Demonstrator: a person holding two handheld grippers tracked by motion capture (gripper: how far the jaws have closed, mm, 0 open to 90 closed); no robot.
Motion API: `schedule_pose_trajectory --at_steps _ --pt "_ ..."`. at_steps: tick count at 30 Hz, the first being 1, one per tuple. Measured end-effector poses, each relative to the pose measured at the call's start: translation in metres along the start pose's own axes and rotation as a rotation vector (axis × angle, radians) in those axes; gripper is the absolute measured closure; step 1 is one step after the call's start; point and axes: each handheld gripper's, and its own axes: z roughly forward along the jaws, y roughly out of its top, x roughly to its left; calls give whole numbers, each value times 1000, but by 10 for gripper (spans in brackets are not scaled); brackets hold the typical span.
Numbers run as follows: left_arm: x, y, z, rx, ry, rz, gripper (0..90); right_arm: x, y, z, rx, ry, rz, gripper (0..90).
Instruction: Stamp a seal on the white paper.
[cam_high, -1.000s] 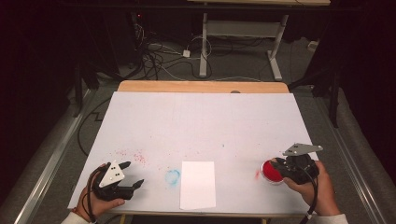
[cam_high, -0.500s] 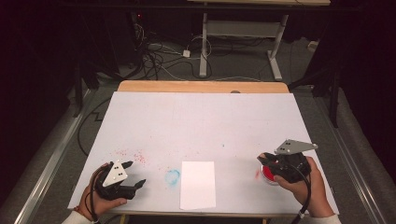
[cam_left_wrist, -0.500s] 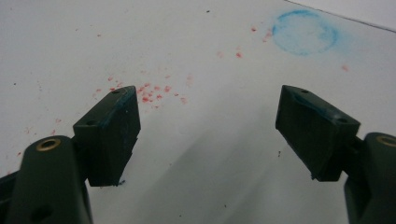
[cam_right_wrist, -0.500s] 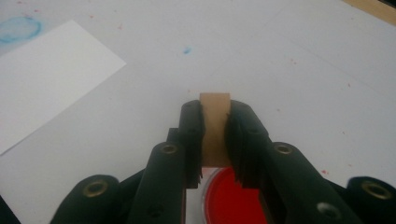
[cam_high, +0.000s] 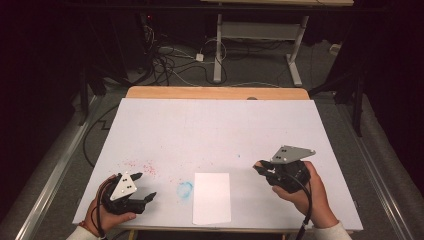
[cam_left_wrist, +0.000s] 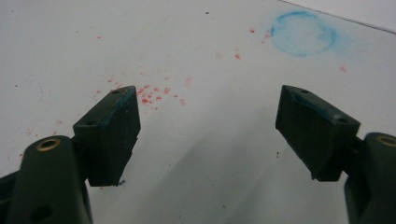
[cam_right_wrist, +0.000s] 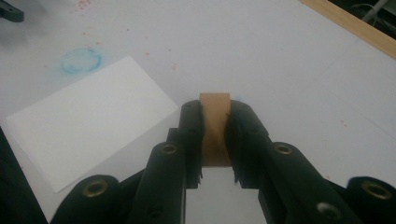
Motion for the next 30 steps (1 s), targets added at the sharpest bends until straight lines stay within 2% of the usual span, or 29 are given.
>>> schedule_pose_trajectory --at_steps 8,12,13,15,20,22,30 --pt "0 -1 0 0 -1 2 213 18 15 19 9 44 -41 764" --pt "0 0 0 1 -3 2 213 32 20 35 33 89 -75 764" --pt "0 0 0 0 -3 2 213 32 20 35 33 89 -75 764" --pt "0 0 0 0 -2 2 213 42 23 45 51 113 -96 764" --pt "0 0 0 -1 -5 2 213 53 26 55 63 148 -109 764" --pt "1 0 0 0 -4 2 213 63 27 63 76 166 -123 764" --pt "1 0 1 2 -6 1 213 80 24 83 120 195 -161 764"
